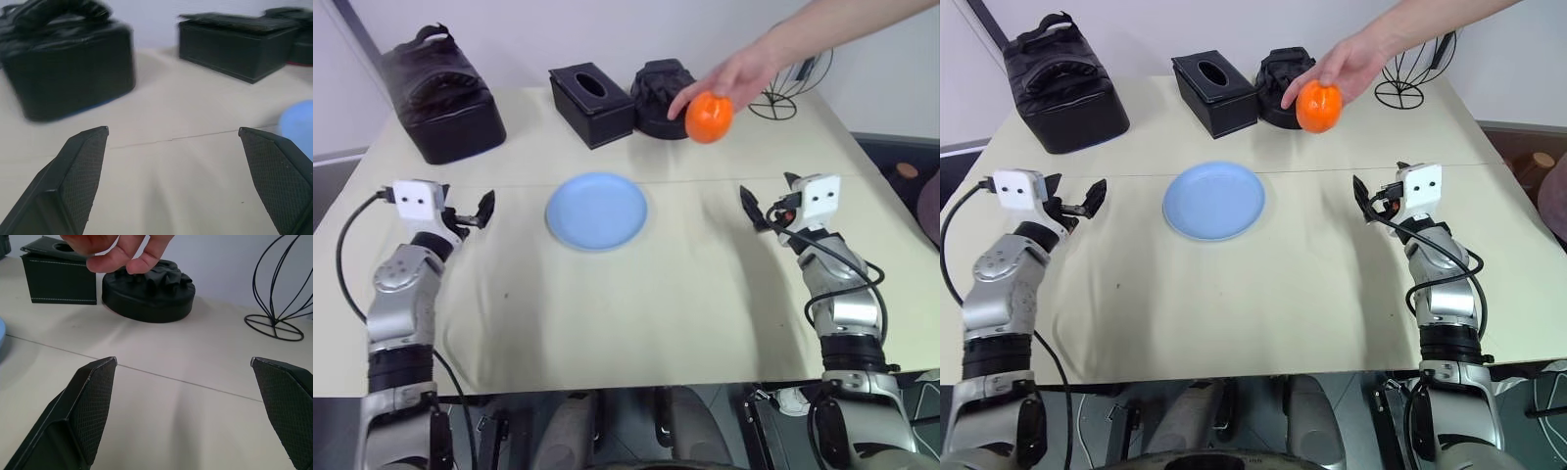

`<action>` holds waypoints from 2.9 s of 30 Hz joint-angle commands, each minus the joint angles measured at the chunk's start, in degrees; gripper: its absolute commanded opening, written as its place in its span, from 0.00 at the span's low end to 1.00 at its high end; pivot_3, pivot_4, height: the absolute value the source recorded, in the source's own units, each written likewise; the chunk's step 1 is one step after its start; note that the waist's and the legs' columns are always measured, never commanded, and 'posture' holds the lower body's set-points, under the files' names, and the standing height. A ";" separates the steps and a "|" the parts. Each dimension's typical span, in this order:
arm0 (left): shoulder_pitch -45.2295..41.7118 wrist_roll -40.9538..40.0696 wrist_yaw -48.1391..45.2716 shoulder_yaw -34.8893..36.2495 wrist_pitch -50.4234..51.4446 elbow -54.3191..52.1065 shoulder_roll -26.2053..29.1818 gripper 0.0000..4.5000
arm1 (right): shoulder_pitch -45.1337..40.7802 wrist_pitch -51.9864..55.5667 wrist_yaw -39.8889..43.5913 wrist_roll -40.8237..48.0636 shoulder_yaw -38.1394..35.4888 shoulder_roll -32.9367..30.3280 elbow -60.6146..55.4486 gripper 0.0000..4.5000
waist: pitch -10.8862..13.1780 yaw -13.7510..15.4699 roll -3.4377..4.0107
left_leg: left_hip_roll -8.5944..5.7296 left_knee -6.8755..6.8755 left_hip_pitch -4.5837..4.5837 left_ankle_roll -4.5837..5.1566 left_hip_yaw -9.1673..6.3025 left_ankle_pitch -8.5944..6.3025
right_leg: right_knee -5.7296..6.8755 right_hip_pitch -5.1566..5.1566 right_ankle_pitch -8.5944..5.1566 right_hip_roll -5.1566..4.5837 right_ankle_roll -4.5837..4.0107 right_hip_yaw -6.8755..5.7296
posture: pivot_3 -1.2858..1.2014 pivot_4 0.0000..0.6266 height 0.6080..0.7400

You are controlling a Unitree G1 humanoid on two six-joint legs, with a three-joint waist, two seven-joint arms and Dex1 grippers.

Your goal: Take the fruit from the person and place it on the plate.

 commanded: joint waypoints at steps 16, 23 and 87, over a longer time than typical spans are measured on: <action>-8.98 -15.05 -24.97 -7.99 17.22 -14.62 10.59 0.99 | -4.83 6.43 1.81 6.30 -0.85 1.10 -9.91 1.00 | 0.01 -0.38 0.05 | 0.04 -0.02 0.04 0.01 0.00 0.01 | -0.02 0.03 -0.02 0.06 -0.01 0.02 | 0.52 0.24 1.00; -9.58 -14.94 -24.20 -8.57 17.77 -15.12 8.87 0.99 | -14.65 3.27 2.12 4.94 1.32 5.72 0.18 1.00 | 0.01 -0.13 0.05 | 0.03 -0.01 0.03 0.00 -0.01 0.01 | -0.03 0.02 -0.02 0.09 -0.01 0.01 | 0.52 0.24 1.00; 9.30 -9.20 -4.16 2.26 12.92 -18.89 4.60 1.00 | -25.47 5.02 11.91 2.63 9.08 16.92 5.38 0.99 | 0.02 -1.45 0.07 | -0.02 -0.20 -0.08 -0.13 -0.04 0.05 | 0.19 -0.36 -0.01 0.01 -0.04 0.08 | 0.52 0.24 1.00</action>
